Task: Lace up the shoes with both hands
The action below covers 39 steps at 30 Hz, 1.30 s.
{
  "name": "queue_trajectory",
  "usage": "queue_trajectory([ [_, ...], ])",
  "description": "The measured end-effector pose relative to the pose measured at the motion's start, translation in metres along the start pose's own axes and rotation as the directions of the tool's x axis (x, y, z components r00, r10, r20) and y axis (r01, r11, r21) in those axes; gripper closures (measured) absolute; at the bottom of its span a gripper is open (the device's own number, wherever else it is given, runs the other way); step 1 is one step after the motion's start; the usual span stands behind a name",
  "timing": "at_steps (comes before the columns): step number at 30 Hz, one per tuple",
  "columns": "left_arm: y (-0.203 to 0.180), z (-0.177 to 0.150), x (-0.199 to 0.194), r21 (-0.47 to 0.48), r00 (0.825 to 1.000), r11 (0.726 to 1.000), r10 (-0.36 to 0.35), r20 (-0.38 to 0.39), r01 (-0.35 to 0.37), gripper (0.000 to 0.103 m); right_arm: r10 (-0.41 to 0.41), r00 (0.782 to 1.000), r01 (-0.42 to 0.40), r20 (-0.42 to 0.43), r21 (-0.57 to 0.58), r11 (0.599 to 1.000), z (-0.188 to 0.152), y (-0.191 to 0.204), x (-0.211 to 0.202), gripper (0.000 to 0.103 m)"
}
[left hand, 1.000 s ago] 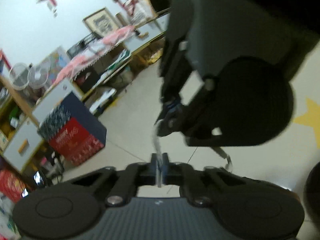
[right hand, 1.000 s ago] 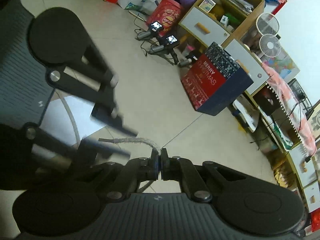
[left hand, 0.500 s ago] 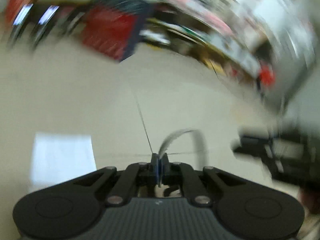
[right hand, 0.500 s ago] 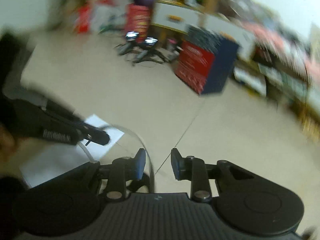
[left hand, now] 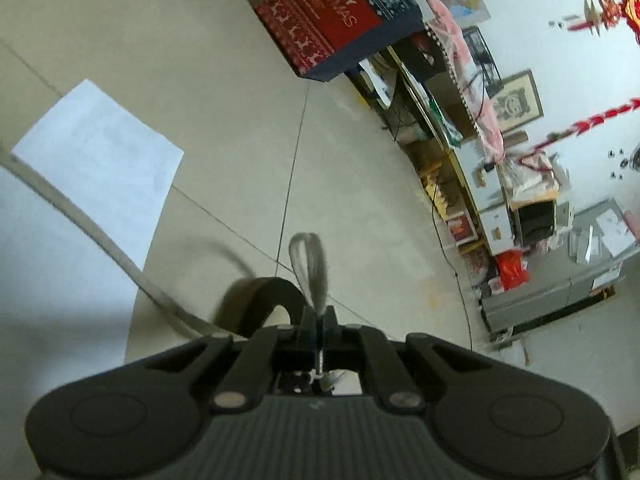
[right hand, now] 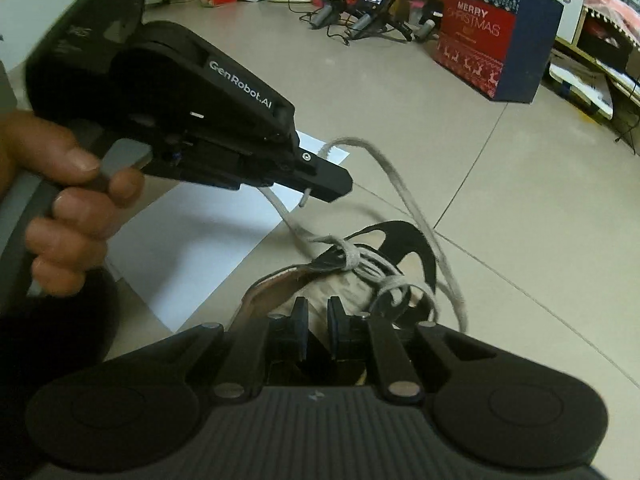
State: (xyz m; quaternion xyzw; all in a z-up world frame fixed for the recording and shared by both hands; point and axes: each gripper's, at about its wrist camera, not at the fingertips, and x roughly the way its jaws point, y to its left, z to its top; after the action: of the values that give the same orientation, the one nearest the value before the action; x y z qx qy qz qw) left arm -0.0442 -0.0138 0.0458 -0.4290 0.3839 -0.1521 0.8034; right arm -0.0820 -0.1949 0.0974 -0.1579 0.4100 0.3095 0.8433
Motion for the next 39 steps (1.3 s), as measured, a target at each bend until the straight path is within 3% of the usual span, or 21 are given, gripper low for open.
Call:
queue_trajectory([
  [1,0.003,-0.001,0.004,-0.019,1.000,1.000,-0.007,0.005,0.007,0.100,-0.002,1.000,0.002,0.004,-0.001,1.000,0.000,0.002,0.004,0.095],
  [10,0.010,-0.012,0.015,-0.039,0.999,0.999,0.001,0.037,0.001,0.100,-0.031,0.999,0.030,0.035,0.016,0.999,-0.001,-0.003,0.009,0.095],
  [39,0.007,-0.023,0.031,0.048,0.998,0.999,0.014,0.055,-0.017,0.100,-0.017,0.998,0.008,0.058,0.161,0.987,-0.002,-0.026,0.023,0.091],
])
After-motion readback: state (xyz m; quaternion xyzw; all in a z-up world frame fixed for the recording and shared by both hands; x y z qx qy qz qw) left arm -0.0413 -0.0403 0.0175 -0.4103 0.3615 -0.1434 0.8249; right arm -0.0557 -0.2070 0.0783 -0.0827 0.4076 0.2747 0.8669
